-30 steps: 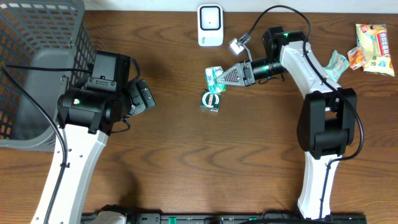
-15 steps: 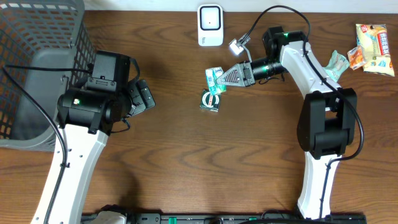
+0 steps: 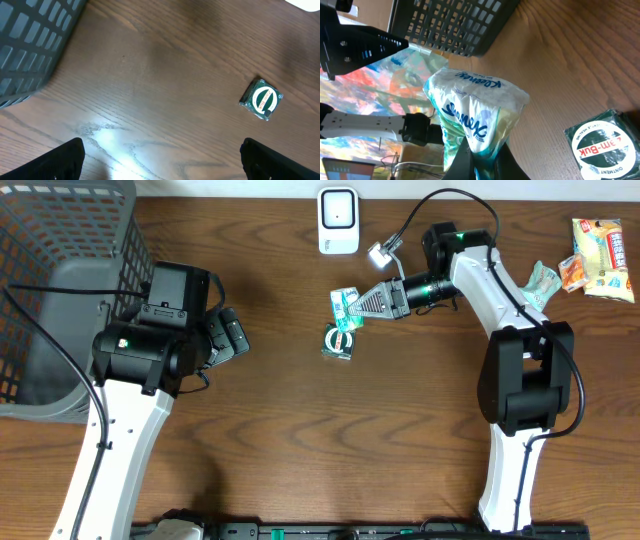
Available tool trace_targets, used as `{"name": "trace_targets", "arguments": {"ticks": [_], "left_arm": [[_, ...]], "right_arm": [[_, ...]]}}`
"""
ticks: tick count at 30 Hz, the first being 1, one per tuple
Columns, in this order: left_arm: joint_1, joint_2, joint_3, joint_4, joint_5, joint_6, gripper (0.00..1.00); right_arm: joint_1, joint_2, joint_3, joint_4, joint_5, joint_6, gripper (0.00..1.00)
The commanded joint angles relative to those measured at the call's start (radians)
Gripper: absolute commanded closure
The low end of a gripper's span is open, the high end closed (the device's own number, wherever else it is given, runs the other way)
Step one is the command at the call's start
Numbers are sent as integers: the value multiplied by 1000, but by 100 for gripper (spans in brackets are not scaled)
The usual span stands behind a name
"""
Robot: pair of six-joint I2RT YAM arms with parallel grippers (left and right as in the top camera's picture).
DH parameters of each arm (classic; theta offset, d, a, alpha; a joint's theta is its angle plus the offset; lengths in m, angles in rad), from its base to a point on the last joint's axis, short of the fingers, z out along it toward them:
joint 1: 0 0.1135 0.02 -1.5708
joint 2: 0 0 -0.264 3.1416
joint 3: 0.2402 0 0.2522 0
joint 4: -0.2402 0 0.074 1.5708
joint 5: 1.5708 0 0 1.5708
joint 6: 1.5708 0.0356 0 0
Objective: Scan the item barcode
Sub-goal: 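Hold the green pack above the tin and turn it, then raise the green pack to the scanner window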
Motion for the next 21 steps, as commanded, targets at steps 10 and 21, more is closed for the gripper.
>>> {"name": "trace_targets", "arguments": {"ticks": [10, 21], "left_arm": [[4, -3, 3, -3, -9, -1, 2], [4, -3, 3, -3, -9, -1, 3]], "right_arm": [[4, -29, 12, 46, 71, -2, 99], [38, -29, 83, 244, 898, 357, 99]]}}
